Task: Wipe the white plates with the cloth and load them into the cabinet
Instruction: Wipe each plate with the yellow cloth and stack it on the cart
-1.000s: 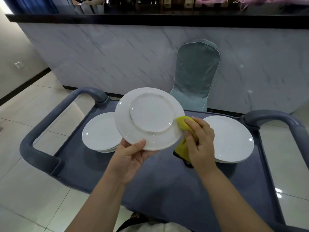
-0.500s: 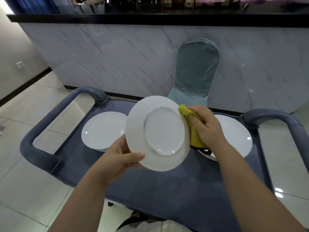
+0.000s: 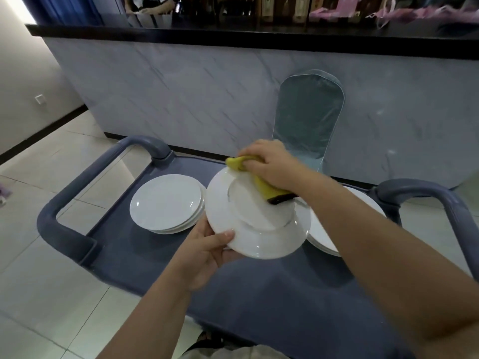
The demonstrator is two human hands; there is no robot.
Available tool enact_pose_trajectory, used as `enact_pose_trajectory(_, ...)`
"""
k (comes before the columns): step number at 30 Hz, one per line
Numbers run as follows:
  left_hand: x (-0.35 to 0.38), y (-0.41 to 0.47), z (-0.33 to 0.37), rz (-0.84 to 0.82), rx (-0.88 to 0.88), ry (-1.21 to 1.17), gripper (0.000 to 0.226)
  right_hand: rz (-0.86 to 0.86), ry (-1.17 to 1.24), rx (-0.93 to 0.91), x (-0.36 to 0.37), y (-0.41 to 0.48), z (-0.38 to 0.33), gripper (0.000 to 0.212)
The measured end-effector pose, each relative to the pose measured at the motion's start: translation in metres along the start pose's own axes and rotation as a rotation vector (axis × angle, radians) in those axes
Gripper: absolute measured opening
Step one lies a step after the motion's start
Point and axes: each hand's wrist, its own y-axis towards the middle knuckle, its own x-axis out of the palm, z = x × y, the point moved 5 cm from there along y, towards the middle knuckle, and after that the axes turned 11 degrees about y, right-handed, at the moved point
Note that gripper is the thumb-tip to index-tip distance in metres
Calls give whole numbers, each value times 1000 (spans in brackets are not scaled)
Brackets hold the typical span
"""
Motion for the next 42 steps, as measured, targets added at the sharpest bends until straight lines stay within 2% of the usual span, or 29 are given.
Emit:
enact_pose_trajectory(3, -3, 1, -10, 41, -52, -128, 62, 39, 221, 188, -18, -27, 39, 21)
enact_pose_trajectory(5, -3, 3, -14, 66, -63, -191, 57, 168, 299, 258, -20, -59, 58, 26)
enact_pose_trajectory(7, -2, 9, -16, 116, -71, -214, 56, 363, 292, 277, -10, -97, 70, 17)
enact_pose_trajectory(8, 0, 13, -17, 147, -75, -231, 56, 446, 275, 278, 2, -114, 70, 17)
enact_pose_trajectory(10, 9, 24, -20, 198, -69, -277, 56, 532, 209, 238, 32, -137, 50, 29)
enact_pose_trajectory(14, 23, 41, -23, 224, -62, -307, 45, 492, -91, -49, 78, -141, 3, 30)
enact_pose_trajectory(16, 23, 43, -23, 195, -56, -345, 46, 567, -37, -15, 62, -142, 20, 30)
enact_pose_trajectory(18, 18, 40, -17, 160, -40, -245, 50, 637, 93, 93, 34, -147, 50, 28)
enact_pose_trajectory(21, 14, 31, -3, 18, -14, 48, 52, 528, 204, 181, -5, -136, 81, 28)
enact_pose_trajectory(24, 22, 25, 6, -119, -11, 257, 54, 471, 158, 148, -37, -100, 70, 24)
enact_pose_trajectory(26, 29, 26, 9, -122, 15, 333, 53, 466, 75, 69, -42, -80, 43, 25)
enact_pose_trajectory(28, 30, 27, 11, -72, 47, 313, 53, 418, -27, -77, -31, -73, 8, 26)
enact_pose_trajectory(32, 20, 30, 15, 15, 87, 182, 53, 89, -208, -397, 15, -89, -38, 28)
enact_pose_trajectory(33, 17, 30, 16, 24, 95, 172, 53, 34, -243, -440, 19, -91, -41, 26)
enact_pose_trajectory(35, 16, 31, 17, 21, 92, 169, 53, 37, -255, -462, 12, -83, -40, 25)
enact_pose_trajectory(38, 17, 33, 16, 7, 83, 120, 54, 194, -204, -310, -11, -50, -32, 27)
enact_pose_trajectory(42, 12, 33, 9, 21, 13, -114, 49, 289, -35, 136, -41, -24, 25, 27)
